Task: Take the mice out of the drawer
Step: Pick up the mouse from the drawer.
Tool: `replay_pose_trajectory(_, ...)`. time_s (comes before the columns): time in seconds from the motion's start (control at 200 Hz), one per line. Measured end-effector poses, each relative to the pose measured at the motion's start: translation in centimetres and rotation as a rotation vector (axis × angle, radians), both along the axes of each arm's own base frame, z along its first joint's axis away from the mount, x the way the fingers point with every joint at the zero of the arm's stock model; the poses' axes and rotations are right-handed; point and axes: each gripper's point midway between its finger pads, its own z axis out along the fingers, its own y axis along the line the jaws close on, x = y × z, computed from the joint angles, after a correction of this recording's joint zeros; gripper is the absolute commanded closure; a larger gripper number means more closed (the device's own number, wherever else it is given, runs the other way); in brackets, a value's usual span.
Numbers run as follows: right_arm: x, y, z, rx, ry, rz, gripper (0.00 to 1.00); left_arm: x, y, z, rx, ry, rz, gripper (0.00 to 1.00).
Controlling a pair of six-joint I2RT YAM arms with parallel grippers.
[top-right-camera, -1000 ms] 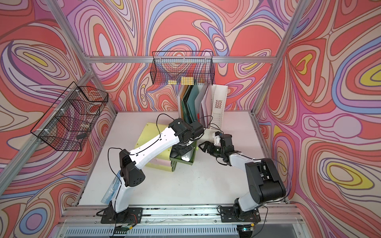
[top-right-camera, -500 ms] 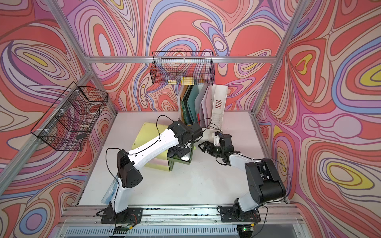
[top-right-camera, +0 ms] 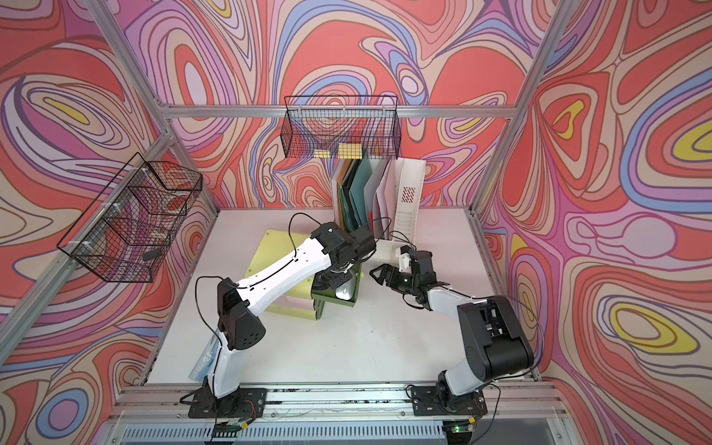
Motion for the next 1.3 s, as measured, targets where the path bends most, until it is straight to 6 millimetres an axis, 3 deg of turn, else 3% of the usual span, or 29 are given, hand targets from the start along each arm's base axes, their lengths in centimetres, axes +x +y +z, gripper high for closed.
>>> replay_pose_trajectory(0.09,0.0,0.0,-0.1,-0.001,0.003,0.000,0.11,-0.3,-0.3,0.0,-0.028,0.021,-0.005,0.59)
replay_pose_trajectory(0.18,0.0,0.0,-0.2,-0.001,0.004,0.001,0.11,-0.9,-0.9,0.0,-0.071,0.053,-0.012,0.35)
replay_pose_trajectory(0.285,-0.1,0.1,-0.2,-0.001,0.006,0.003,0.11,-1.5,-1.5,-0.1,-0.118,0.081,-0.018,0.26)
replay_pose_trajectory(0.636,-0.1,0.4,-1.0,-0.006,0.026,0.010,0.11,-3.1,-4.4,0.3,-0.337,0.168,0.018,0.24)
replay_pose_trajectory(0.821,-0.2,0.8,-0.8,-0.005,0.022,0.021,0.11,-2.5,-5.2,-0.1,-0.410,0.187,0.063,0.26)
replay_pose_trajectory(1.052,0.1,1.7,0.1,0.006,-0.002,0.046,0.11,-1.2,-4.5,-2.1,-0.417,0.181,0.170,0.25)
replay_pose_trajectory(1.297,0.3,2.4,0.9,0.025,-0.041,0.066,0.11,-0.9,-4.4,-2.2,-0.415,0.156,0.211,0.25)
